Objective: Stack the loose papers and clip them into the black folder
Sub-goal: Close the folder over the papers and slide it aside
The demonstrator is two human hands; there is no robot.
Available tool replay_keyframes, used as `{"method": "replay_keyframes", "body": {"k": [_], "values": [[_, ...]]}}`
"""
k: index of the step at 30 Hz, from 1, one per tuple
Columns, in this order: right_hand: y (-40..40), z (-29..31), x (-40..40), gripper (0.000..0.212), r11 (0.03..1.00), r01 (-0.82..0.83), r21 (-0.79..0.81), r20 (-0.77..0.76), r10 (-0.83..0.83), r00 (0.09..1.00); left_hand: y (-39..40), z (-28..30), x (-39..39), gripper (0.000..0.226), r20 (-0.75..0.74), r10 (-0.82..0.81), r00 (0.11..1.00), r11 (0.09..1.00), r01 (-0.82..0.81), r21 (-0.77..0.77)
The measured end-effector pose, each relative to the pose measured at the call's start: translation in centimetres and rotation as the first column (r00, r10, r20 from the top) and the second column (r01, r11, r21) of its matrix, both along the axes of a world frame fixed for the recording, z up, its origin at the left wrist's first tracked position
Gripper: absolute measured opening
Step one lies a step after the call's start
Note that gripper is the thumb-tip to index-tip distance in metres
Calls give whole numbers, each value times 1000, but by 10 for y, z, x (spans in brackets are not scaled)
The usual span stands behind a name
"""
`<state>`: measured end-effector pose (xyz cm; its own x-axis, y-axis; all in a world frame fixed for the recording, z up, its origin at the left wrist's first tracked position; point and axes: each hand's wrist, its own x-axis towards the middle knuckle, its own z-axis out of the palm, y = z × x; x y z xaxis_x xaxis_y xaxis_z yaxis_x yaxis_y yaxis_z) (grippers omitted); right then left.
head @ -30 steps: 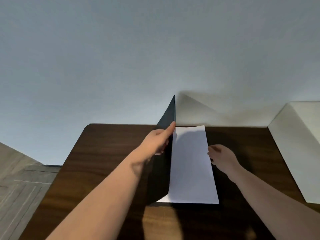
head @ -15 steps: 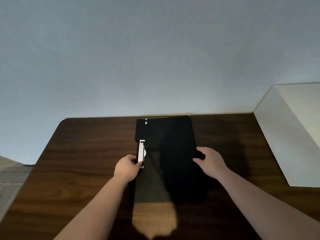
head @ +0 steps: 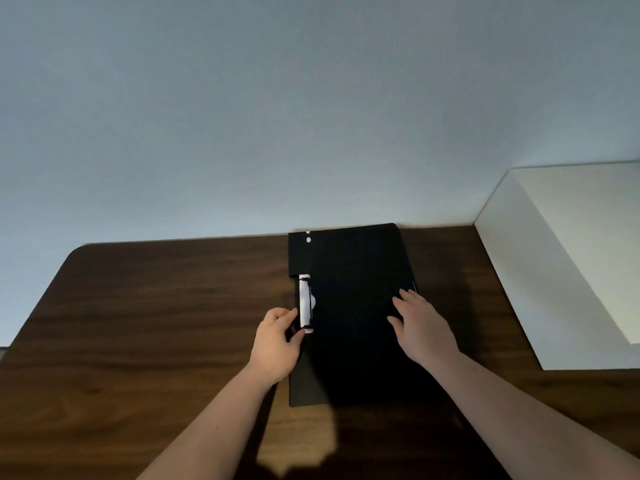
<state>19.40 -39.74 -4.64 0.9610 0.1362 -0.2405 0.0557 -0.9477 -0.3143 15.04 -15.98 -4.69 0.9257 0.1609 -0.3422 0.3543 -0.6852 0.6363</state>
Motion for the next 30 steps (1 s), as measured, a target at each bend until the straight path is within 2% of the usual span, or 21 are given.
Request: {"method": "replay_keyframes", "body": {"k": [10,20,27,30], "values": [[-66,-6,16,46,988,151,3,59,-151,987,-65,3,40,47,-28,-164,986,985,162,-61],[-113,-11,27,48,969,248,-10,51,-248,968,-114,-7,58,46,4,-338,941,940,338,36],[-116,-10,30,49,968,250,0,19,-250,968,-108,-1,63,44,-30,-350,936,936,350,25],[-116,-4,31,48,969,245,-4,-13,-245,969,-108,5,63,38,30,-301,953,952,299,56]]}}
